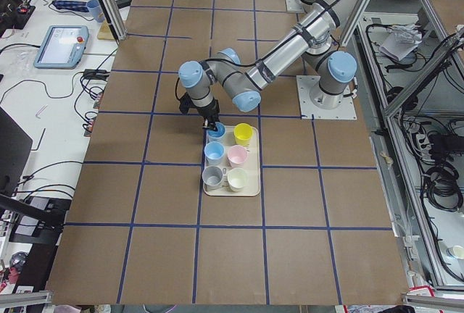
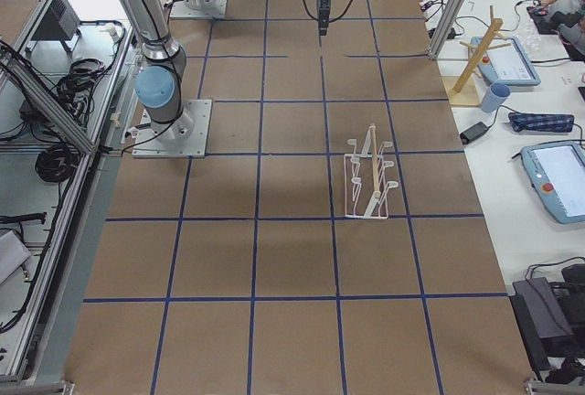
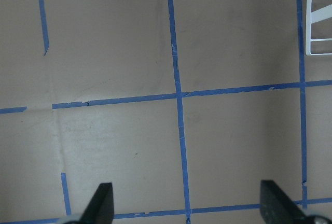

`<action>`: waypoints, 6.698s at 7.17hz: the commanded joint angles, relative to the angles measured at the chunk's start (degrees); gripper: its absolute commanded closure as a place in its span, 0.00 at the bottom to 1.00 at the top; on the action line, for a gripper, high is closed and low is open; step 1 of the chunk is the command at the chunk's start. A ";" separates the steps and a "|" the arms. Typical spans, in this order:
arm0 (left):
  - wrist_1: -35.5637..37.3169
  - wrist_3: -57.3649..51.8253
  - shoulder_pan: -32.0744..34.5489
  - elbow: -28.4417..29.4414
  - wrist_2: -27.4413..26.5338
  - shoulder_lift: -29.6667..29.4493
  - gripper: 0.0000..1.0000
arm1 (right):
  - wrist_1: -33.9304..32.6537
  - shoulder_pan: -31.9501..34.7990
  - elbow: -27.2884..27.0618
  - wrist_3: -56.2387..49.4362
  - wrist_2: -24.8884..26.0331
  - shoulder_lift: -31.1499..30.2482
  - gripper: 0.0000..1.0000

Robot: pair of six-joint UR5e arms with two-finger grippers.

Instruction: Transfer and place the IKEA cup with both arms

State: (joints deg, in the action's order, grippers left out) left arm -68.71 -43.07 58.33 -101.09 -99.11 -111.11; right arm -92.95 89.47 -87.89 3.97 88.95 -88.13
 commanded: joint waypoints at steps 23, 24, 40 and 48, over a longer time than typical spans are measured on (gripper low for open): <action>-27.18 34.19 31.67 12.93 7.62 21.20 0.00 | -0.04 -0.09 0.18 -0.19 0.00 0.06 0.00; -27.18 34.19 31.67 12.85 7.62 21.29 0.00 | -0.04 -0.09 0.18 -0.28 0.00 0.15 0.00; -27.27 34.90 31.76 13.02 7.71 20.85 0.00 | -0.04 -0.09 0.26 -0.37 0.00 0.15 0.00; -27.09 34.98 31.85 12.32 7.80 21.37 0.00 | -0.13 -0.09 0.26 -0.37 0.00 0.15 0.00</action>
State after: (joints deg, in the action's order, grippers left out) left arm -95.90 -8.09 90.15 -88.40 -91.32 -90.08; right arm -93.08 89.38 -87.59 3.60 88.95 -87.98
